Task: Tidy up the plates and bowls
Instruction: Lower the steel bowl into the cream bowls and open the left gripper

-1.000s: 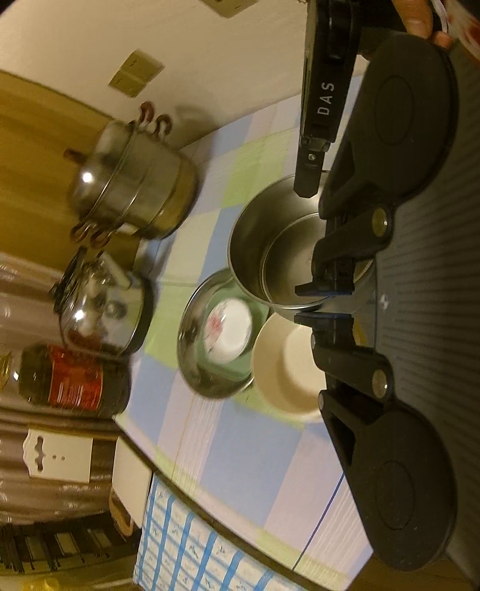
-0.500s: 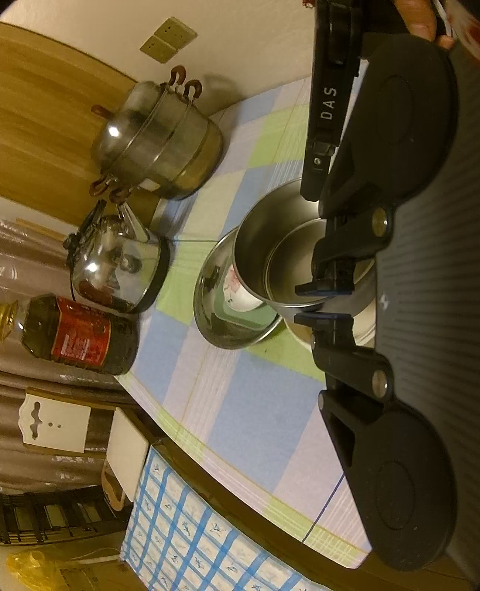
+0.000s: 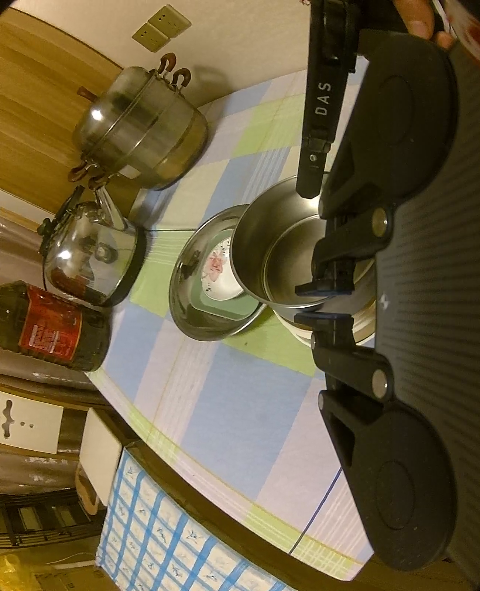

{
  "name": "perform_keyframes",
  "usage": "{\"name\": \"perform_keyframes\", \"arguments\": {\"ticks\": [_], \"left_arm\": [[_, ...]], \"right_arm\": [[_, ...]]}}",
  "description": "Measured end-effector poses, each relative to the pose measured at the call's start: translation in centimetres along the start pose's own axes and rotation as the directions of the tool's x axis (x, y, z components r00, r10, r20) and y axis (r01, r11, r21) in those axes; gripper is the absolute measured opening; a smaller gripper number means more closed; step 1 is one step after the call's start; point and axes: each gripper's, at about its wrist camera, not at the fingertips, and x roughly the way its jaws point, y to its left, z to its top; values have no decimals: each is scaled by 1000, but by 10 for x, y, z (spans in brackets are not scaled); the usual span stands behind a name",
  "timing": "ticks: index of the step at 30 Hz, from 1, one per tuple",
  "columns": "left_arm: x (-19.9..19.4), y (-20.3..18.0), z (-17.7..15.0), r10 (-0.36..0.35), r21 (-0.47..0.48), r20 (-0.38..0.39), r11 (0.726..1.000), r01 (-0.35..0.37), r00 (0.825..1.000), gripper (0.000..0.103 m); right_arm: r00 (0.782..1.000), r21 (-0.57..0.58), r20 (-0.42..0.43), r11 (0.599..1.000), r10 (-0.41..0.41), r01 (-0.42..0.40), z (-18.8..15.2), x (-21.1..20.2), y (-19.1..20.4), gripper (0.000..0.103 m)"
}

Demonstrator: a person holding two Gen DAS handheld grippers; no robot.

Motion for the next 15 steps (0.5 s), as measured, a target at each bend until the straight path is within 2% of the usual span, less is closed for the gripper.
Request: {"name": "perform_keyframes", "arguments": {"ticks": [15], "left_arm": [[18, 5, 0, 5, -11, -45, 1000, -6, 999, 6]], "right_arm": [[999, 16, -43, 1000, -13, 14, 1, 15, -3, 9]]}}
